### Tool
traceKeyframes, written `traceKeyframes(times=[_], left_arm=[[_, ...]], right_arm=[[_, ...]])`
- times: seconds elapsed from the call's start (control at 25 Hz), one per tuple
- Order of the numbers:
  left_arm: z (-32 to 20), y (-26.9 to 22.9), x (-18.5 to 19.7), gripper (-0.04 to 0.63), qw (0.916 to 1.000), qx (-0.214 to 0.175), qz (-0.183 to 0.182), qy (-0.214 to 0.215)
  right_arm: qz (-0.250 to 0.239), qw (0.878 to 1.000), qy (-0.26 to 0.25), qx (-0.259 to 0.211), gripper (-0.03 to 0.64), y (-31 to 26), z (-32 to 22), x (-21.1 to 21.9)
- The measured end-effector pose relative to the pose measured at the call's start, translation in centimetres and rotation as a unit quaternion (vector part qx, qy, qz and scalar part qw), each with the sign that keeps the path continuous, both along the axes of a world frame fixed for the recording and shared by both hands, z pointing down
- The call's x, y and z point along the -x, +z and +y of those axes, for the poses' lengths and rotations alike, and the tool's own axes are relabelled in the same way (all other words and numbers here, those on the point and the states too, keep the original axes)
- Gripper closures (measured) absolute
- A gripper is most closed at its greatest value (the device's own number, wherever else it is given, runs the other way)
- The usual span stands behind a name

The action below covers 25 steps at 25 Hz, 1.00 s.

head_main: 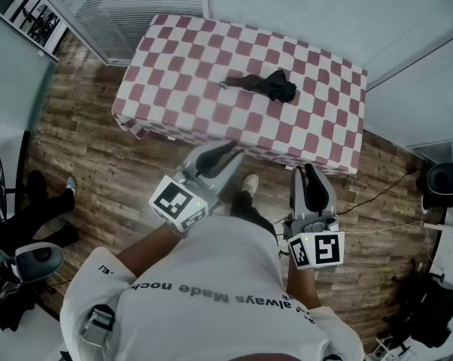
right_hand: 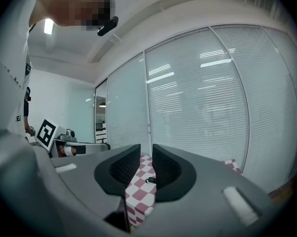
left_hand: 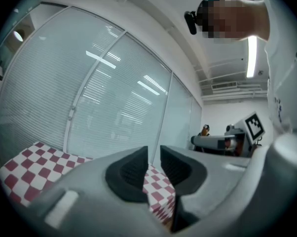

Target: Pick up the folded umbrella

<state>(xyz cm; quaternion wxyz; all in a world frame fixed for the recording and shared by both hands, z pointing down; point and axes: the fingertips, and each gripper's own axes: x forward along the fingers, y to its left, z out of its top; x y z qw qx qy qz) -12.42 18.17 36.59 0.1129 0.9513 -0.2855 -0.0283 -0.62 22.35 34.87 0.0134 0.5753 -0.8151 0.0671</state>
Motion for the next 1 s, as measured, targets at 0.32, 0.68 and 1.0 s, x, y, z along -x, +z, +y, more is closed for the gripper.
traceKeyframes(times=[0.32, 0.68, 1.0], left_arm=[[-6.3, -0.4, -5.3, 0.515, 1.0, -0.005, -0.003, -0.006], [-12.0, -0.9, -10.6, 0.515, 0.9996, -0.006, -0.009, -0.026], [-16.1, -0.4, -14.9, 0.515, 0.9992, -0.004, -0.013, -0.039]], right_arm=[[-0.002, 1.0, -0.011, 0.001, 0.541, 0.1, -6.4, -5.3], [-0.006, 1.0, -0.025, -0.002, 0.541, -0.2, -12.5, -11.1], [-0.004, 0.999, -0.042, 0.003, 0.541, 0.4, -16.7, -15.4]])
